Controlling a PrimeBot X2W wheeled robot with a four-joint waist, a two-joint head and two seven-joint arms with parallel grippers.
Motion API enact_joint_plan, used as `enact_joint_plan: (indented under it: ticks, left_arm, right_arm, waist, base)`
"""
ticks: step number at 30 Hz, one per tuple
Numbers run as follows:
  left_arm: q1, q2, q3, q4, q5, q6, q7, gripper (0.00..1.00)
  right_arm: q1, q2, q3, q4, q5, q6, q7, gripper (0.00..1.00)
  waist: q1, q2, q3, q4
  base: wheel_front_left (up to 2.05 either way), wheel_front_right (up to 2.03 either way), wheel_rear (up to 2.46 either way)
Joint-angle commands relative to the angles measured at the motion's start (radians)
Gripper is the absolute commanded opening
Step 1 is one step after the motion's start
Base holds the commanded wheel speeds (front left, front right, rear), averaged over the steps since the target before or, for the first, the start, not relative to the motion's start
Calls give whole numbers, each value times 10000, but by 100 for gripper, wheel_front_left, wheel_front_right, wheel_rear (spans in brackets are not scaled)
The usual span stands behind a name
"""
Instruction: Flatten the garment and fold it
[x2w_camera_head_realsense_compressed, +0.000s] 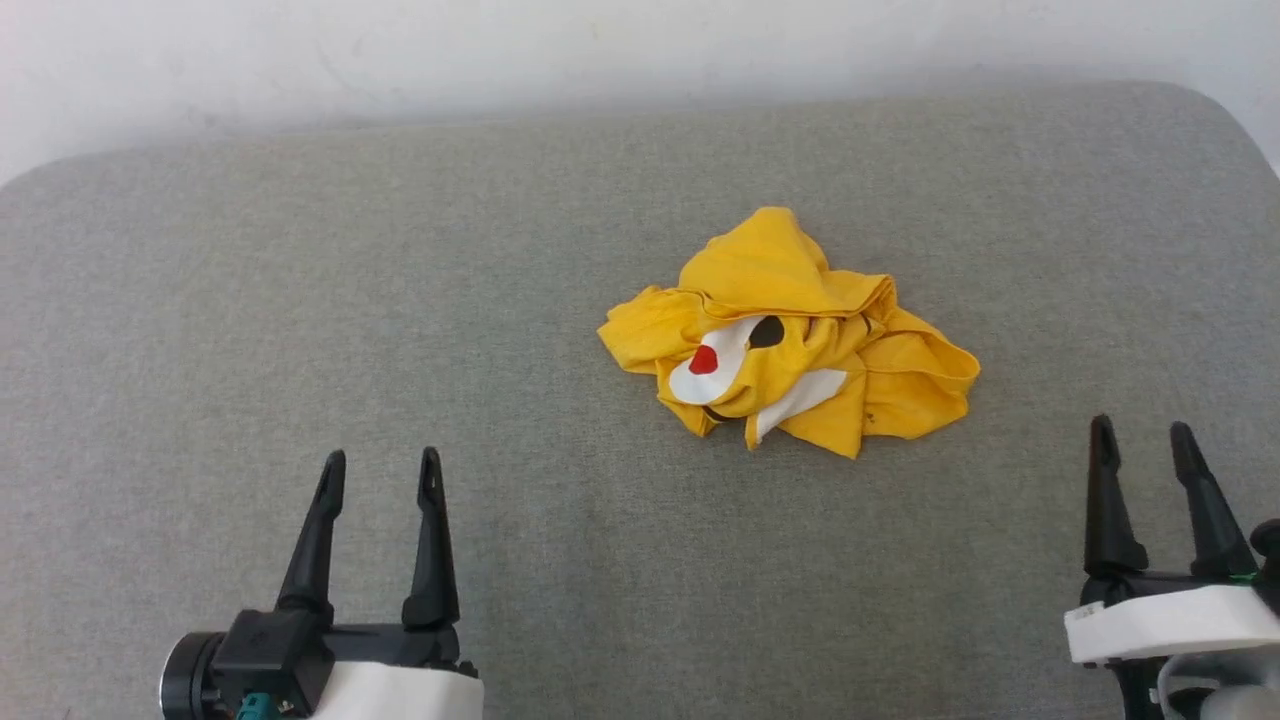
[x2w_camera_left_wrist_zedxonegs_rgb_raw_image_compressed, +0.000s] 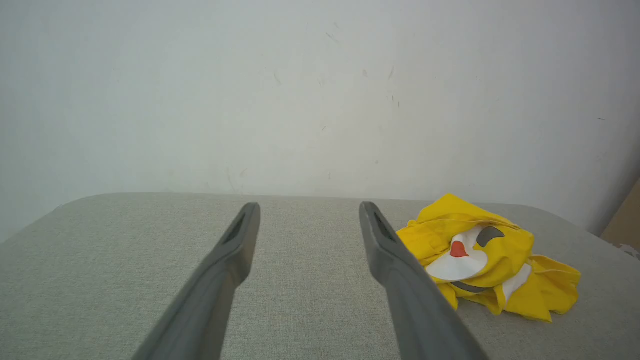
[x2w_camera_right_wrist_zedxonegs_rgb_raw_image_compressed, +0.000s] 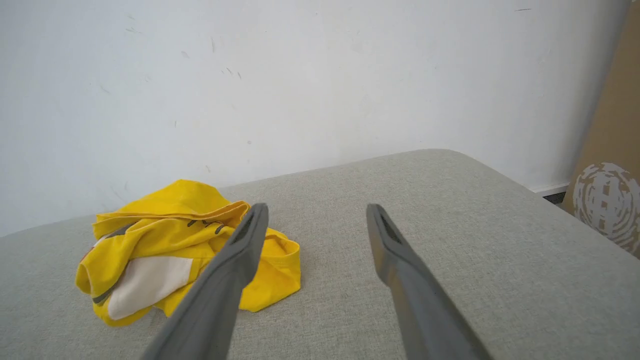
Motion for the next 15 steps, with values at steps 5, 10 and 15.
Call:
enact_joint_plan:
  ticks: [5,10,15]
  left_arm:
    - [-139,-202,217,47,164,-283,-46,100]
    - [-364,-296,339,61,195,-459,-47,100]
    - [-650,-347,316,135,163,-598,-47,100]
  right_arm:
    - [-569,22,507,373,-269,-19,415,100]
    - [-1592,-76,881,477,-822,-19,2732,100]
    - [-2465,-847,1123,689,-721,-19,5154,100]
  waist:
    - [0,0,172,129]
    - [0,0,562,203]
    - [0,0,993,412]
  base:
    - [0,0,0]
    - [0,0,0]
    - [0,0,0]
